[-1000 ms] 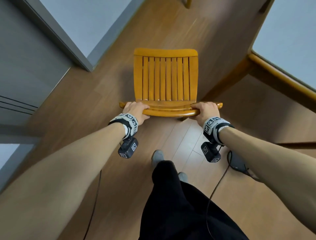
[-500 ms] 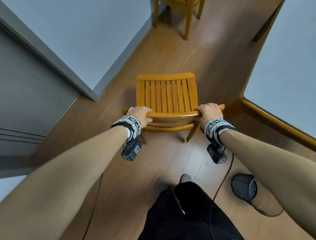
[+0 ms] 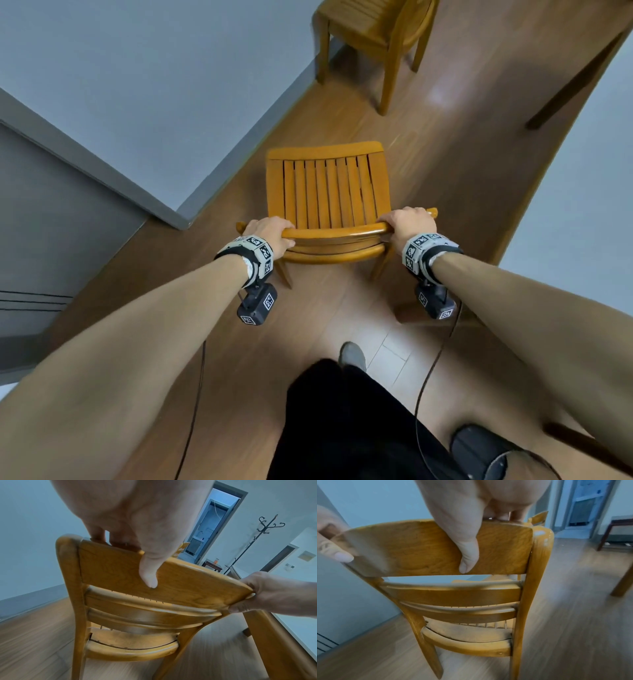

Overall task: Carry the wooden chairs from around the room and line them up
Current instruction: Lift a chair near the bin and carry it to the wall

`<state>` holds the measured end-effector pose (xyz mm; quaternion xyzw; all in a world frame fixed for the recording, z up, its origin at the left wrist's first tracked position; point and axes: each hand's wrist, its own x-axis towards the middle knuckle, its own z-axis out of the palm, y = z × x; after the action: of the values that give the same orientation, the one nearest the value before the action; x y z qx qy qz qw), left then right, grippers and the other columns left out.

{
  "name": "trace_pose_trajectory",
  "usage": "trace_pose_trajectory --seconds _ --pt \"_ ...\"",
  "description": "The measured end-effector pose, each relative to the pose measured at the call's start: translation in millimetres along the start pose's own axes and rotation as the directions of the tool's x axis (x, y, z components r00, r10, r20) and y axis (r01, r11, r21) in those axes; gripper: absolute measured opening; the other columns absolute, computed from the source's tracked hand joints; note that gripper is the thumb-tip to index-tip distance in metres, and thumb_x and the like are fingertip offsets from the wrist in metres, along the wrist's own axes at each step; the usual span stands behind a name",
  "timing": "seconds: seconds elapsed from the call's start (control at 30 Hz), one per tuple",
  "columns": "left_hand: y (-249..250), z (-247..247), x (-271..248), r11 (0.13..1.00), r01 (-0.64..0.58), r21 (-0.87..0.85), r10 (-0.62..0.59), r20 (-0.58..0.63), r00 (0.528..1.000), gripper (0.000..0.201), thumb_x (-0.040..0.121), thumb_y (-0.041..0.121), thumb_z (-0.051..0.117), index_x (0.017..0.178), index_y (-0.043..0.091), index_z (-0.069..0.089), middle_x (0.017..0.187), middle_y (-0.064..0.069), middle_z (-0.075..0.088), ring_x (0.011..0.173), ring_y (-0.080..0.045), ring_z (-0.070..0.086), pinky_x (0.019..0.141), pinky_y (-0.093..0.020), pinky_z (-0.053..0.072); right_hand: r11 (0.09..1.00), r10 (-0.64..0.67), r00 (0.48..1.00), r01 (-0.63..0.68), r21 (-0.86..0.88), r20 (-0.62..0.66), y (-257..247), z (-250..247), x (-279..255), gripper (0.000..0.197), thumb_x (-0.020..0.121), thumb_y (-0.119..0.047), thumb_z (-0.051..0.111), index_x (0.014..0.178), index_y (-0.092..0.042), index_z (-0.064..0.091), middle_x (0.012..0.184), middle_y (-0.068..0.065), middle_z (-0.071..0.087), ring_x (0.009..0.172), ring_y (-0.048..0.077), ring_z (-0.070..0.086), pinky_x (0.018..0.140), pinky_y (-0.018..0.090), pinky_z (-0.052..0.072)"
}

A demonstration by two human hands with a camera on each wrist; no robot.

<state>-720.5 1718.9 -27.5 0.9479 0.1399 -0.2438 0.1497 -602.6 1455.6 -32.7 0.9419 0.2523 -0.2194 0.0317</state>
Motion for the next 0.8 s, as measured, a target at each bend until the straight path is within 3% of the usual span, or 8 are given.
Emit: trace_pose_trajectory --seconds 0.23,0.4,0.67,0.8 --pt "15.1 -66.8 111.9 1.0 0.018 -0.024 -0.019 -0.027 0.999 0.029 0.096 0.039 0.06 0.123 0.03 0.063 0.103 0.005 0.067 0.093 -0.02 0.062 0.09 -0.038 0.045 0.998 -0.024 1.0 0.024 -0.053 0.006 31.5 -76.6 124.3 0.029 0.093 -0.026 0.065 0.12 -0.036 0.068 0.106 0.008 0.067 0.104 0.031 0.06 0.088 0.037 0.047" --pt "16.9 -122.6 194.2 0.999 0.036 -0.036 -0.036 0.008 0.999 0.025 0.095 0.04 0.06 0.114 0.027 0.066 0.093 0.004 0.066 0.084 -0.02 0.064 0.08 -0.037 0.053 0.999 -0.013 1.0 0.014 -0.035 0.027 46.7 -128.7 220.9 0.039 0.091 -0.014 0.059 0.12 -0.038 0.068 0.11 0.007 0.067 0.105 0.033 0.061 0.089 0.039 0.053" --pt "14.3 -194.7 308.2 0.988 0.113 -0.103 -0.113 0.004 0.994 0.033 0.096 0.038 0.059 0.126 0.025 0.062 0.099 0.002 0.066 0.085 -0.019 0.063 0.078 -0.036 0.053 0.998 -0.041 0.996 0.044 -0.034 0.083 58.2 -203.0 373.7 0.027 0.089 -0.025 0.07 0.113 -0.037 0.071 0.1 0.002 0.068 0.096 0.028 0.063 0.084 0.04 0.056" --pt "22.8 -229.7 351.2 0.982 0.147 -0.123 -0.15 -0.017 0.989 0.027 0.096 0.037 0.058 0.119 0.025 0.064 0.096 0.002 0.066 0.084 -0.019 0.062 0.073 -0.034 0.05 0.994 -0.095 0.993 0.098 -0.056 0.063 70.5 -235.0 435.7 0.022 0.091 -0.022 0.068 0.108 -0.036 0.071 0.097 0.002 0.066 0.095 0.029 0.061 0.084 0.043 0.056"
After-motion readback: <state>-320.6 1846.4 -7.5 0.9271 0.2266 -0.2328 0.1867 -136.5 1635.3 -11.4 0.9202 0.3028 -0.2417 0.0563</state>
